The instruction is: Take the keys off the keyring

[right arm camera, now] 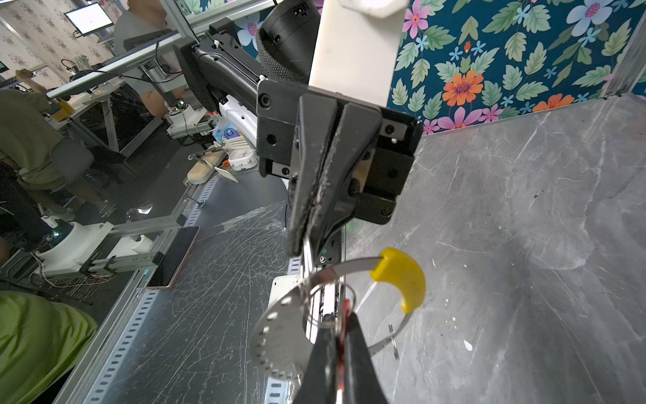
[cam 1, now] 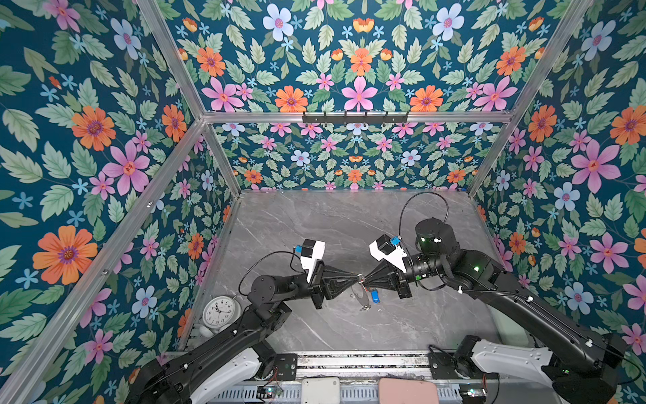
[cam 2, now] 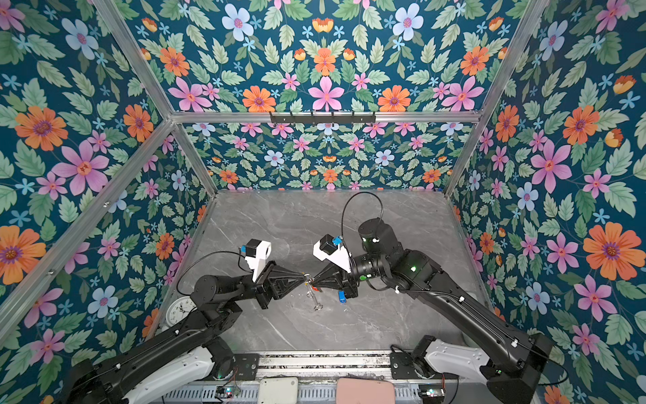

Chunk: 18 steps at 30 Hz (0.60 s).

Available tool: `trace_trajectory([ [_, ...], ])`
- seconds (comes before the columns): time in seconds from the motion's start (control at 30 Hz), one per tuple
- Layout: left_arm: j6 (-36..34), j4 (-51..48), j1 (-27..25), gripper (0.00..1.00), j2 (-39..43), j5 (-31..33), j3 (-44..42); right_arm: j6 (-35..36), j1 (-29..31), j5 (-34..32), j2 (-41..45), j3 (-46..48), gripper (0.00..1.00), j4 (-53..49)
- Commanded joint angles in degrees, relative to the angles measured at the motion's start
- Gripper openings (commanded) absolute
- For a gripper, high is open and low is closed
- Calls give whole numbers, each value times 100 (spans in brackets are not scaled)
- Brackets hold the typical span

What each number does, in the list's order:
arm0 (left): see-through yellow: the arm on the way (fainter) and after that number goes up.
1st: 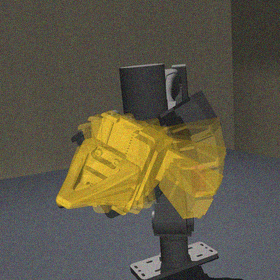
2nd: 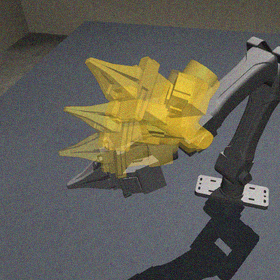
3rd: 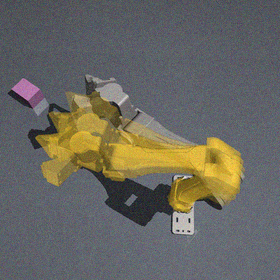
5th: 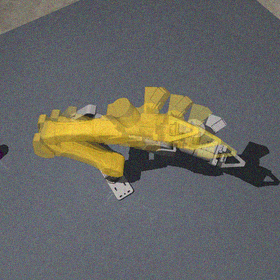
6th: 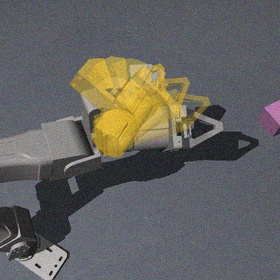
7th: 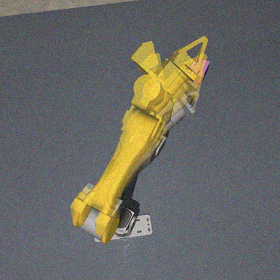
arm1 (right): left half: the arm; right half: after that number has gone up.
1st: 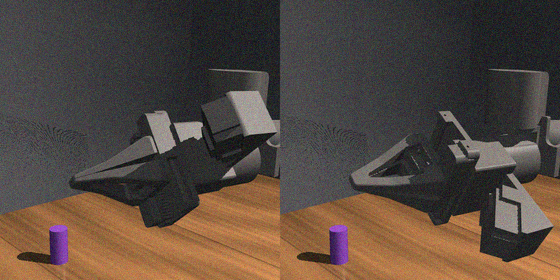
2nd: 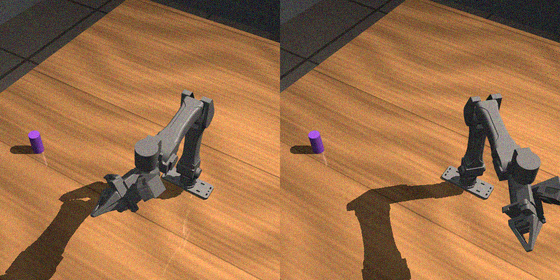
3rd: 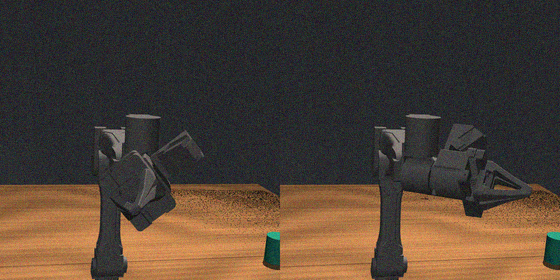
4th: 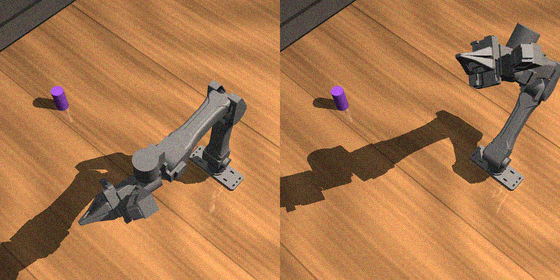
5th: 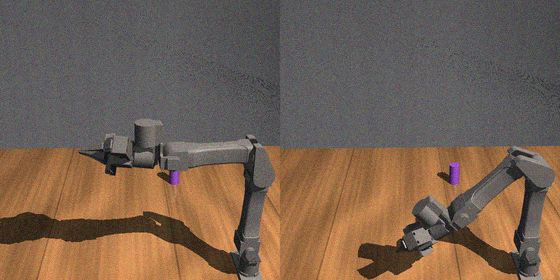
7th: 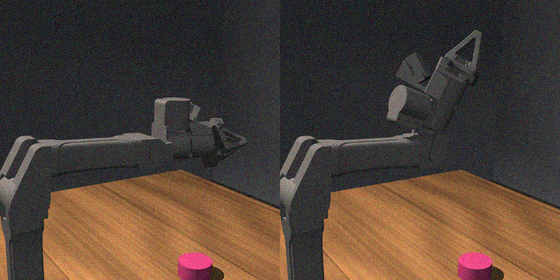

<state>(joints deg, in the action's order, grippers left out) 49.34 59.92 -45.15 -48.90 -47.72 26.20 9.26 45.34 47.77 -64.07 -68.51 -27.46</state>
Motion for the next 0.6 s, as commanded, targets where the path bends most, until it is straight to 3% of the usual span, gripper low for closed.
trace_trajectory([
  [0.0,54,817,-12,0,21,122,-1,-90,36,-277,7,47,0,70],
  [0.2,-219,479,-12,0,80,84,41,-218,53,-385,102,122,0,174],
  [0.4,-1094,-894,-12,0,348,162,286,-601,79,-715,514,460,6,696],
  [0.43,-1216,-1065,-12,0,379,162,330,-664,80,-725,567,500,8,765],
  [0.57,-1590,-1391,-16,0,468,266,404,-1029,83,-806,900,821,34,1263],
])
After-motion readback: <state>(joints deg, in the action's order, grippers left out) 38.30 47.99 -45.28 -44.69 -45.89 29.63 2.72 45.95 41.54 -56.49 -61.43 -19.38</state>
